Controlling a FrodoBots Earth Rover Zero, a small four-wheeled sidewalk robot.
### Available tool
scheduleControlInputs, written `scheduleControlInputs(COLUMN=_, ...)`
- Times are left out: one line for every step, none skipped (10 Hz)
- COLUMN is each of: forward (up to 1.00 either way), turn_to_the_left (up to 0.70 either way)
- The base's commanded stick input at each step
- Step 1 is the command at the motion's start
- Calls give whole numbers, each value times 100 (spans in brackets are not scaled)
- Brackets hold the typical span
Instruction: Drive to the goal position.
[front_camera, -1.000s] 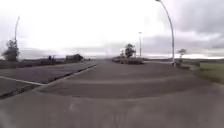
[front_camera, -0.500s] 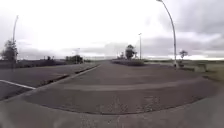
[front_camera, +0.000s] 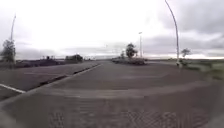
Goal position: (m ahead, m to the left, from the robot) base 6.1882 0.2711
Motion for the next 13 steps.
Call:
scheduleControlInputs(forward=100, turn_to_the_left=0)
scheduleControlInputs(forward=100, turn_to_the_left=0)
scheduleControlInputs(forward=100, turn_to_the_left=0)
scheduleControlInputs(forward=100, turn_to_the_left=0)
scheduleControlInputs(forward=100, turn_to_the_left=0)
scheduleControlInputs(forward=100, turn_to_the_left=0)
scheduleControlInputs(forward=100, turn_to_the_left=0)
scheduleControlInputs(forward=100, turn_to_the_left=0)
scheduleControlInputs(forward=100, turn_to_the_left=0)
scheduleControlInputs(forward=100, turn_to_the_left=0)
scheduleControlInputs(forward=100, turn_to_the_left=0)
scheduleControlInputs(forward=100, turn_to_the_left=0)
scheduleControlInputs(forward=100, turn_to_the_left=0)
